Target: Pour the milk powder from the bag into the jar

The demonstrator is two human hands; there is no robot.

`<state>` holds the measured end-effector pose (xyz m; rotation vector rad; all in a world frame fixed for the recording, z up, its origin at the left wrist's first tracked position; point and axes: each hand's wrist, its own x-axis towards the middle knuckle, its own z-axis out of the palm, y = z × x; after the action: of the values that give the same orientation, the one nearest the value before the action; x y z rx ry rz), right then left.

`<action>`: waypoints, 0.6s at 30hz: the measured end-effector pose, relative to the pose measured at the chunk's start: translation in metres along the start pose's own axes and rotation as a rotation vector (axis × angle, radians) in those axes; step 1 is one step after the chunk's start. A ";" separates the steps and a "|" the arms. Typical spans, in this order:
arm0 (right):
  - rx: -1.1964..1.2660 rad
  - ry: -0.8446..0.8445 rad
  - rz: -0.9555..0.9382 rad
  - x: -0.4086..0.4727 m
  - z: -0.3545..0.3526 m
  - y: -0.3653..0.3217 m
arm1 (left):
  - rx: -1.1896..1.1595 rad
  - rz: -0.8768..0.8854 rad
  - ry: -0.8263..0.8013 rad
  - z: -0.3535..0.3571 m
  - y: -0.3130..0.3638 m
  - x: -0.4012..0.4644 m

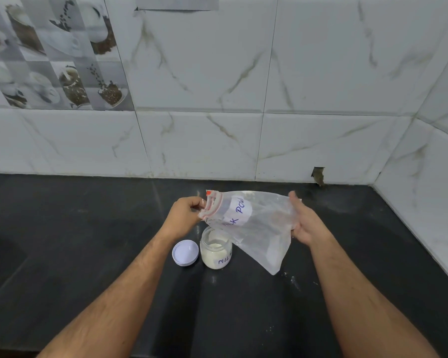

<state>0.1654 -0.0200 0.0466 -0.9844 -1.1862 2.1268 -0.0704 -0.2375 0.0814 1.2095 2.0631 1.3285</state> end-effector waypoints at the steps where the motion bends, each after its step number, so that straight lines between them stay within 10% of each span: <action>1: -0.050 0.044 -0.022 0.002 0.003 -0.002 | -0.013 0.001 0.003 0.001 -0.002 -0.001; 18: -0.083 0.025 -0.280 -0.003 0.016 -0.011 | -0.025 -0.057 0.147 0.008 -0.016 -0.006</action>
<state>0.1557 -0.0250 0.0633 -0.8233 -1.3248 1.8544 -0.0688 -0.2407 0.0624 1.0634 2.1575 1.4502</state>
